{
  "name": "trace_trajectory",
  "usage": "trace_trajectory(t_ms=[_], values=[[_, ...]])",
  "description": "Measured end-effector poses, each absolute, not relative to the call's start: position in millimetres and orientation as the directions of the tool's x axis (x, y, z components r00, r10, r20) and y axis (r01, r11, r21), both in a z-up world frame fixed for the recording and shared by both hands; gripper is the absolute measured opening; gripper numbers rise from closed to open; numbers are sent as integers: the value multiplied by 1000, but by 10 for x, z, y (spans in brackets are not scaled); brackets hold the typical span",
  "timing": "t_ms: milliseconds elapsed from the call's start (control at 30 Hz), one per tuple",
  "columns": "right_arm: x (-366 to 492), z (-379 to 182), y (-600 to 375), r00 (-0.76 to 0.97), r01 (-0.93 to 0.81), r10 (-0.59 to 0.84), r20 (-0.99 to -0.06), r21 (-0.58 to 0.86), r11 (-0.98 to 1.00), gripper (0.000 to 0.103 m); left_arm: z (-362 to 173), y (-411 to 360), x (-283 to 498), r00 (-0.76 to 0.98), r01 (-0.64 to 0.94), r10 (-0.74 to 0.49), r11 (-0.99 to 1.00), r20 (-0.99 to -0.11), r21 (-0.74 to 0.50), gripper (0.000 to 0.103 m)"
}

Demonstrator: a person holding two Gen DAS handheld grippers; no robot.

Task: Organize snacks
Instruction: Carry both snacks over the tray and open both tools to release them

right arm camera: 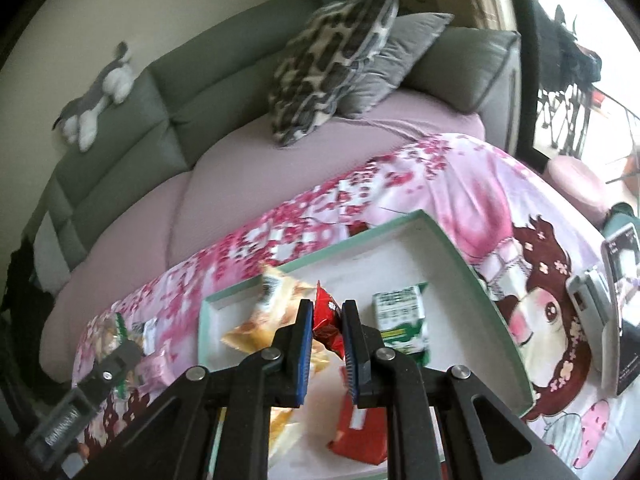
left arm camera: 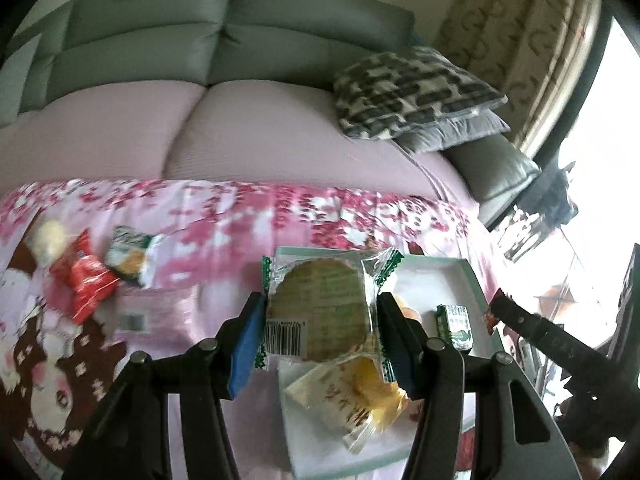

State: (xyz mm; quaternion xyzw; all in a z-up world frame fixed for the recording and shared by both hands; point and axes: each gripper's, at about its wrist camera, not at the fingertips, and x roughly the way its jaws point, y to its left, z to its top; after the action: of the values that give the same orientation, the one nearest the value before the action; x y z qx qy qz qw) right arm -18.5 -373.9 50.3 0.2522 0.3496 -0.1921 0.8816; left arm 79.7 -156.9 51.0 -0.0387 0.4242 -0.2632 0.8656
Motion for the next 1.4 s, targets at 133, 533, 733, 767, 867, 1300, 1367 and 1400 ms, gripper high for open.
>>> trace_trajectory(t_ms=[133, 533, 733, 767, 867, 1300, 1367, 1400], values=[[-125, 390, -3801, 666, 523, -157, -729, 307, 795, 16, 279, -1805, 837, 461, 447, -481, 852, -746, -273, 58], [63, 156, -3754, 626, 522, -125, -770, 295, 800, 16, -12, -2031, 905, 418, 465, -472, 845, -776, -264, 62], [65, 147, -3757, 615, 533, -127, -778, 291, 794, 16, 39, -2035, 882, 395, 471, -490, 834, -778, -286, 68], [68, 143, -3757, 613, 534, -128, -780, 290, 794, 17, 60, -2023, 878, 394, 467, -490, 835, -778, -289, 69], [72, 127, -3755, 601, 542, -134, -788, 278, 793, 17, 140, -1950, 857, 398, 449, -484, 844, -780, -294, 70], [91, 63, -3731, 550, 560, -144, -823, 235, 795, 22, 169, -1492, 958, 429, 265, -391, 916, -814, -301, 84], [90, 78, -3719, 550, 559, -151, -822, 228, 797, 34, 147, -1440, 969, 431, 245, -372, 925, -822, -290, 84], [86, 88, -3713, 550, 559, -154, -821, 225, 798, 39, 142, -1420, 969, 431, 241, -367, 927, -825, -287, 84]])
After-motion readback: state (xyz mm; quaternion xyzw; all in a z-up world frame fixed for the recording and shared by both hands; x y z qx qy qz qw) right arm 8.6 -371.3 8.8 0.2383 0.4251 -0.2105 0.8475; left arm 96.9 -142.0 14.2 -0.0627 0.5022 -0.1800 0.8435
